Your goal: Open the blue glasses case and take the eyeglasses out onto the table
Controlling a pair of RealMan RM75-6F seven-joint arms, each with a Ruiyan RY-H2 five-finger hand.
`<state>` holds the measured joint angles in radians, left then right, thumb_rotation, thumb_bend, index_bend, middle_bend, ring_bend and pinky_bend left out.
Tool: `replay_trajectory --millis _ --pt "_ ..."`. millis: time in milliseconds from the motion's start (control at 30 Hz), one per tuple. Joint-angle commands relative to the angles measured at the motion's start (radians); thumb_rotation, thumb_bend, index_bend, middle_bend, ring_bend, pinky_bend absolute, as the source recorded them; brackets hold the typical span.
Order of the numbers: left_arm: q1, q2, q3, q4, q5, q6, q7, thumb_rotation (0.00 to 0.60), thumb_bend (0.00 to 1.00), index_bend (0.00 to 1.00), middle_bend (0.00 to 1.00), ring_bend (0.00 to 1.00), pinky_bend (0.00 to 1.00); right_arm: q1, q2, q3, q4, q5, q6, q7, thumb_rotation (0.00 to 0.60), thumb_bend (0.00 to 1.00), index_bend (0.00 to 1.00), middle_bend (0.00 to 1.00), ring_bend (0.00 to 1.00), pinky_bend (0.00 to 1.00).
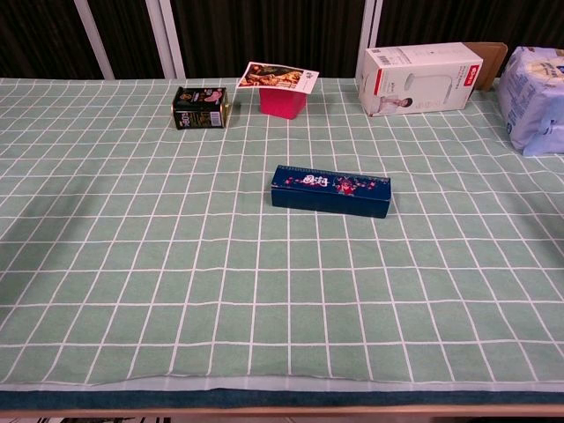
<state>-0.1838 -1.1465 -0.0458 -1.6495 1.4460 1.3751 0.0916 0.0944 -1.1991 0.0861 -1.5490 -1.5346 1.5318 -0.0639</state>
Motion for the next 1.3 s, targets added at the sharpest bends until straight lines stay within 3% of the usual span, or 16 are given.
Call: replay_trajectory --millis 33,533,900,1167,1300 --pt "0.0 0.0 -0.001 0.0 -0.001 0.0 -0.001 0.6 0.0 0.0 0.0 0.0 0.0 0.0 0.0 0.0 0.0 0.0 -0.001 -0.001 0.6 0.02 0.0 0.0 0.0 0.25" --pt "-0.002 -0.004 -0.007 0.01 -0.012 -0.003 -0.012 0.6 0.0 0.0 0.0 0.0 0.0 0.008 -0.011 0.01 -0.015 0.029 -0.022 -0.018 0.6 0.03 0.0 0.0 0.0 0.25" --pt "0.005 0.007 -0.009 0.012 -0.013 0.006 -0.041 0.6 0.0 0.0 0.0 0.0 0.0 0.056 -0.016 0.036 -0.125 0.057 -0.083 -0.102 0.6 0.03 0.0 0.0 0.0 0.25" --pt "-0.002 0.013 -0.007 0.009 -0.011 -0.009 -0.048 0.6 0.0 0.0 0.0 0.0 0.0 0.187 -0.1 0.137 -0.224 0.189 -0.216 -0.243 0.6 0.03 0.0 0.0 0.0 0.25" --pt "-0.004 0.018 -0.008 0.005 -0.016 -0.018 -0.053 0.6 0.0 0.0 0.0 0.0 0.0 0.275 -0.168 0.204 -0.26 0.326 -0.297 -0.322 0.6 0.04 0.0 0.0 0.0 0.25"
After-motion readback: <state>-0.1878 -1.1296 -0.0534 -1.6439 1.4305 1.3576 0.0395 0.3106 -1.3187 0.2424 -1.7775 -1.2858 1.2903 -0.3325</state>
